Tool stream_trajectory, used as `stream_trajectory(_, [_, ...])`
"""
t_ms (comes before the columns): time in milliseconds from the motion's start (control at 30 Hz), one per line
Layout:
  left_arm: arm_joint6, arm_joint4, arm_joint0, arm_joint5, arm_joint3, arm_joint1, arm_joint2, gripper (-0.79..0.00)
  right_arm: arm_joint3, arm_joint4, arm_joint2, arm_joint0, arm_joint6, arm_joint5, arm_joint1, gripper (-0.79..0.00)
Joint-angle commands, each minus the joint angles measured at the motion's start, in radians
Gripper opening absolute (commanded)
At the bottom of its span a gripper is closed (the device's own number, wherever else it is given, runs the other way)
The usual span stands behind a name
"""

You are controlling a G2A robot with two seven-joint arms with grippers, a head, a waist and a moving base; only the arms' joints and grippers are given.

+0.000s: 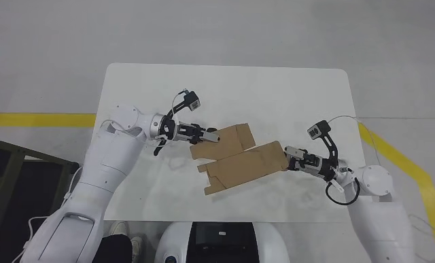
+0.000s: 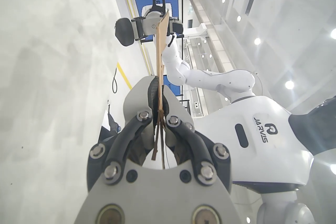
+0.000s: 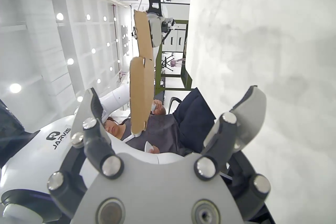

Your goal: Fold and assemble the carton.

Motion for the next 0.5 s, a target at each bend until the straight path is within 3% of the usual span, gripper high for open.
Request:
stream_trajectory(0, [0.000,0.000,0.000,0.000,0.000,0.000,0.000,-0.785,0.000,0.000,0.000,0.000,0.000,0.000,0.000,0.000])
stream_trajectory(133, [0.018,0.061,0.019,0.010,-0.048,0.007,0.008,-0.785,-0.019,-0.008,-0.024,0.005,0.048,-0.019,0.003,0.000])
stream_trajectory(467, [0.000,0.032,0.012,0.014,-0.090,0.024,0.061,-0.785,0.128,0.097,-0.090,0.103,0.233,-0.107,0.006,0.000])
